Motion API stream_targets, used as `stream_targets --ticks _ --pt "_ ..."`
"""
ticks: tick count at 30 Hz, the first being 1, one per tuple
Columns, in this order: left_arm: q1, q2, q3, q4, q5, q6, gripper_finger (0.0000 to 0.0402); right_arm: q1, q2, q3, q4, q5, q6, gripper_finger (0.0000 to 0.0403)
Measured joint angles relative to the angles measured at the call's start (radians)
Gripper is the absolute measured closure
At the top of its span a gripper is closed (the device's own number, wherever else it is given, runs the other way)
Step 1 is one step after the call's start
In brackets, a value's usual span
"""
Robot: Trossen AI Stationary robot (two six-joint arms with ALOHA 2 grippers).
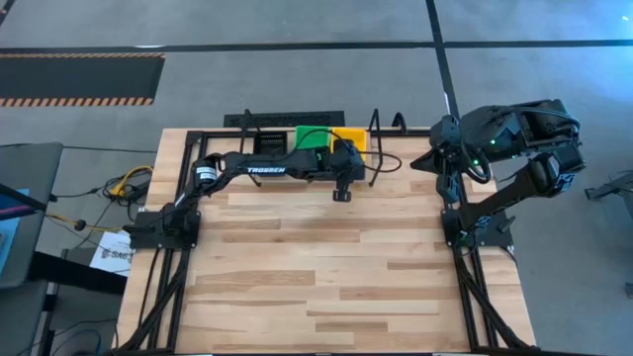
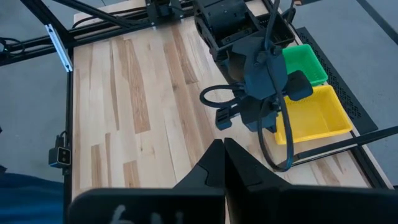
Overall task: Stack baskets on shelf by color
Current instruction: Adjust the stacked yellow bins on the shelf, then return to Home Position
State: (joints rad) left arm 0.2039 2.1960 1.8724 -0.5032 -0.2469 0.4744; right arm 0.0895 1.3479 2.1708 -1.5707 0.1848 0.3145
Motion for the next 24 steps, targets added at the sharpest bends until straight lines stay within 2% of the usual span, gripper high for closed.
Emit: stream_targets --ticks 10,13,20,22,24 --pt "-0.063 -0.004 0.060 -0.079 0.004 0.022 0.0401 0.000 0.000 0.000 0.000 0.000 -0.002 0.0394" --pt "-0.088 -0.004 0.148 -0.189 -0.006 -0.069 0.0401 0.000 0.000 0.000 0.000 0.011 -0.042 0.0397" --pt "-0.148 -0.006 0.468 -0.587 -0.001 -0.236 0.0401 0.041 -0.053 0.000 0.007 0.082 -0.155 0.0401" --pt "-0.155 -0.047 0.474 -0.674 -0.014 -0.281 0.0401 0.075 -0.104 0.000 0.012 0.085 -0.154 0.0401" --pt "-0.168 -0.120 0.413 -0.705 -0.045 -0.343 0.0401 0.123 -0.156 0.001 0.015 0.117 -0.120 0.0401"
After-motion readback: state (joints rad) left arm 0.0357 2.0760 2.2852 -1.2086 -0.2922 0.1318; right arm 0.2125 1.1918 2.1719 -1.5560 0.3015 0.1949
